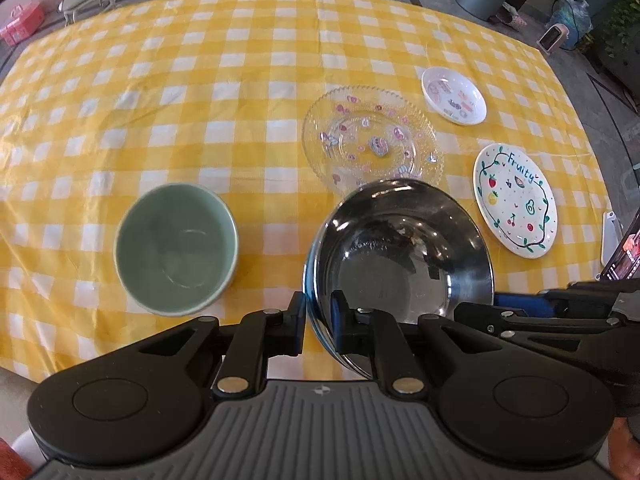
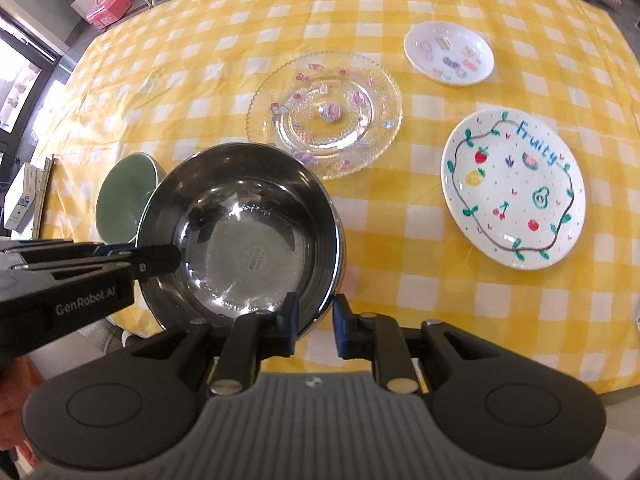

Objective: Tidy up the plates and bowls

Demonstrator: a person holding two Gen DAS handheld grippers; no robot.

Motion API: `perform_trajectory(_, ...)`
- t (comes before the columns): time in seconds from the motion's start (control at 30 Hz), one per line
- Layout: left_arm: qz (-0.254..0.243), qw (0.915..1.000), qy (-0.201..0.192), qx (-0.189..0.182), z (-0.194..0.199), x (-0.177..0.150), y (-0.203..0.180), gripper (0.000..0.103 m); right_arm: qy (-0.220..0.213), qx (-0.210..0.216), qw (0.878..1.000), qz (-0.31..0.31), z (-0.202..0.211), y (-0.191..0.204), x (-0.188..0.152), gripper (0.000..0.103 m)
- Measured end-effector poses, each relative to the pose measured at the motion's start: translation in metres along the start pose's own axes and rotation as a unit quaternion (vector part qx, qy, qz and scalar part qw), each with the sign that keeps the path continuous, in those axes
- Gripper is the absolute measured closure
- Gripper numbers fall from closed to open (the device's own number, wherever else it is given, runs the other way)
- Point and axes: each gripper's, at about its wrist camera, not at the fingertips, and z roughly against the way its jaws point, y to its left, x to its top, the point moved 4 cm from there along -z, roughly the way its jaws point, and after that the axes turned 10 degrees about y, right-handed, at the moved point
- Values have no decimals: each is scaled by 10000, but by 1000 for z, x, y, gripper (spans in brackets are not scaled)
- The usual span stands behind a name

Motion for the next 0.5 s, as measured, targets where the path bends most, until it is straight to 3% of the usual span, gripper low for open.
perform_trajectory(0.07,-65,10000,-65,23,4,0,1,87,-137,-103,9998,93,5,2,-1,68)
perform_trajectory(0.3,-255,9992,-282,-133,24,0,6,65,-562,-342,9973,315,27,7,1,59)
perform_trajectory(0.5,-378,9971,-555,-345,45,4,17,59,-1044,-215,9937,346,46,16,7,53)
